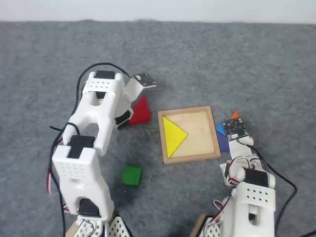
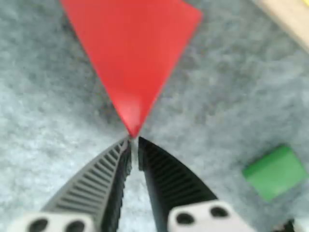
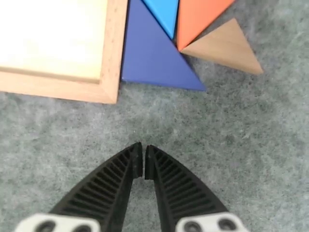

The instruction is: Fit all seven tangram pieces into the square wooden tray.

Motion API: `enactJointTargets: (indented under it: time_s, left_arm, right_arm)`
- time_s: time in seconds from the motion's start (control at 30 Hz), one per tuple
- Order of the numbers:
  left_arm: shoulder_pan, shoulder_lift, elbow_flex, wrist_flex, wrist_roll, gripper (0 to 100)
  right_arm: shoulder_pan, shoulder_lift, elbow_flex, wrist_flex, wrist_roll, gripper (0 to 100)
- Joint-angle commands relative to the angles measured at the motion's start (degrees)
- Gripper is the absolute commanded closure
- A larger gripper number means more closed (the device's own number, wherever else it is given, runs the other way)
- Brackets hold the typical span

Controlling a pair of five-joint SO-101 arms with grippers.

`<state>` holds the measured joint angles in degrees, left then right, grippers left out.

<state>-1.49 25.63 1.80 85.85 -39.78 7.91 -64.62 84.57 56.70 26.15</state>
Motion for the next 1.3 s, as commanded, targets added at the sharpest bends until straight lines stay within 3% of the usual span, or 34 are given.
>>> enactJointTargets:
  time_s: [0.0,0.1,0.23,0.43,0.7,0.83,1.07,1.27]
  left_arm:
    - [0.53,-8.62,-1.36,6.15,-4.13,92]
    - [0.35,-12.48,-1.36,4.4,-2.99,84]
    - [0.44,-13.8,-1.27,-7.74,5.19,79]
    - [3.87,-5.1,-1.71,-16.35,8.35,73]
    - [5.1,10.2,-12.7,-15.3,10.02,73]
    - [5.27,15.65,-21.58,-7.74,10.02,73]
    - [6.07,22.86,-32.22,1.67,6.86,85]
    - [5.27,23.47,-33.1,5.1,5.98,90]
  right_arm:
    - [-0.22,-1.19,-1.23,-0.92,-0.53,96.9]
    - [-0.22,-1.19,-1.23,-1.1,-0.53,96.9]
    - [-0.4,-1.19,-1.23,-1.1,-0.53,96.9]
    - [-0.4,-1.19,-1.23,-1.19,-0.53,96.9]
    - [-0.57,-1.19,-1.23,-1.19,-0.53,96.9]
    - [-0.57,-1.19,-1.23,-1.19,-0.53,96.9]
    - [-0.57,-1.19,-1.23,-1.1,-0.53,96.9]
    - [-0.57,-1.19,-1.23,-1.1,-0.53,96.9]
